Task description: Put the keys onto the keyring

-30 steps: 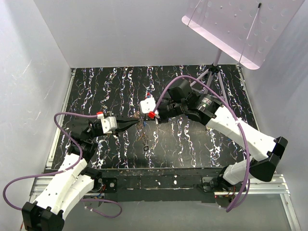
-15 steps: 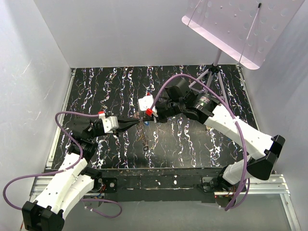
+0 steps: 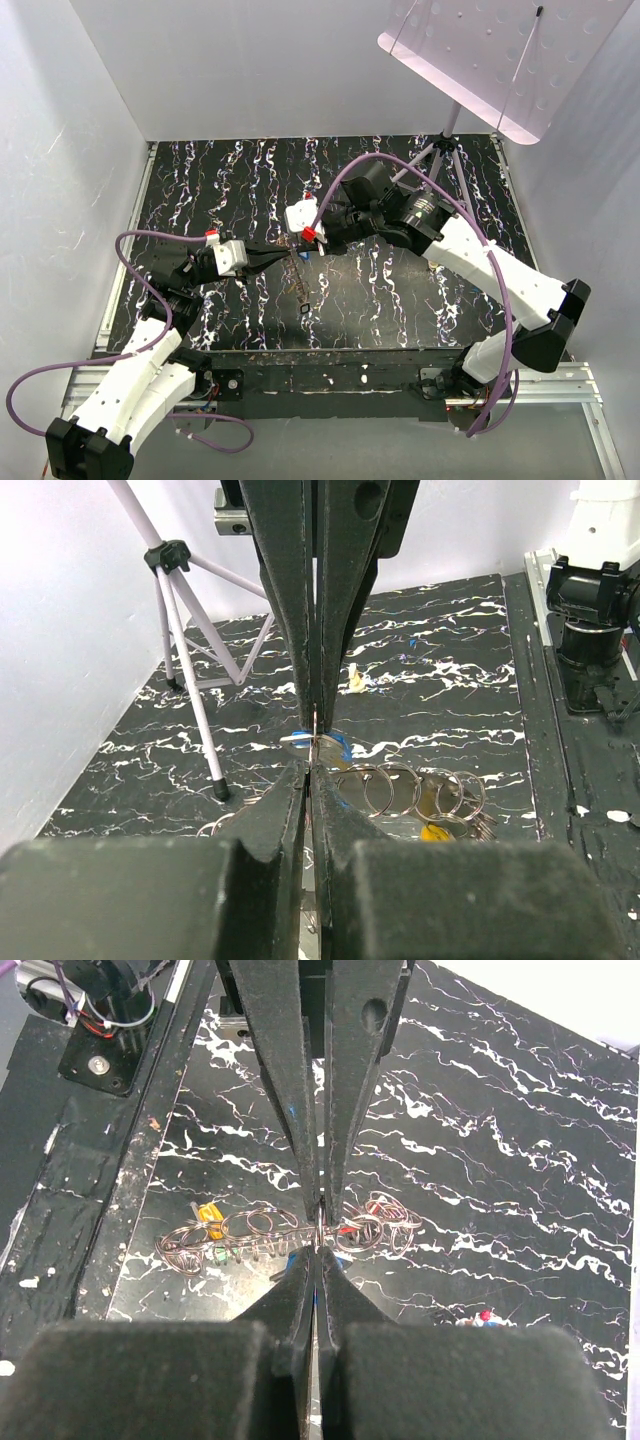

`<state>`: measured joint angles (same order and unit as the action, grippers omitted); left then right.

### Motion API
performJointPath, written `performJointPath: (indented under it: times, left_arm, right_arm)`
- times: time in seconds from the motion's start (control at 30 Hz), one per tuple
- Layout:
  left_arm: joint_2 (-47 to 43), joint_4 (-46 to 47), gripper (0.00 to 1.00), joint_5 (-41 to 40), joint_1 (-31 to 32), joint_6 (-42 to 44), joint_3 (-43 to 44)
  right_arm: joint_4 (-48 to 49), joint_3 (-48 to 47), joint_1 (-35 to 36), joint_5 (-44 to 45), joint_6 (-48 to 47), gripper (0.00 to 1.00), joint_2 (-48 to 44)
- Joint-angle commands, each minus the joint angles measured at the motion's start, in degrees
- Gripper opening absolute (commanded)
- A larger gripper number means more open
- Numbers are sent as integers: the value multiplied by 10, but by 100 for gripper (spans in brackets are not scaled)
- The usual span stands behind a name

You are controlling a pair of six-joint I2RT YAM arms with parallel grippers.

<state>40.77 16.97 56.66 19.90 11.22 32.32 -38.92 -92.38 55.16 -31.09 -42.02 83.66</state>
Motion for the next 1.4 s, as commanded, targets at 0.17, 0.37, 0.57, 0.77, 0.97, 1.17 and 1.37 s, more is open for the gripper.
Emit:
performJointPath:
  times: [0.17,0.37,0.57,0.77,0.97,1.17,1.37]
  left_arm:
    - [-7,25,0,-16,3,-17,14]
    - [-6,29,0,-31,2,-43,20]
    - [-8,38,0,-49,-3,-67,22]
    - [-8,48,0,-56,-7,-88,21]
    - [-7,71,0,-59,-10,-108,17]
    - [-3,125,0,-55,-11,-155,5]
    - [1,174,0,-58,-10,-194,-8]
  right_arm:
    - [-20,-32,7,-2,-36,1,8]
    - [-23,-25,13,11,-60,1,6]
    - [-21,-14,18,32,-78,1,2]
    - [-13,6,24,48,-96,1,-4]
    - [-5,24,25,64,-102,1,-10]
    - [14,42,26,74,-98,1,-13]
    - [40,47,25,64,-56,1,-13]
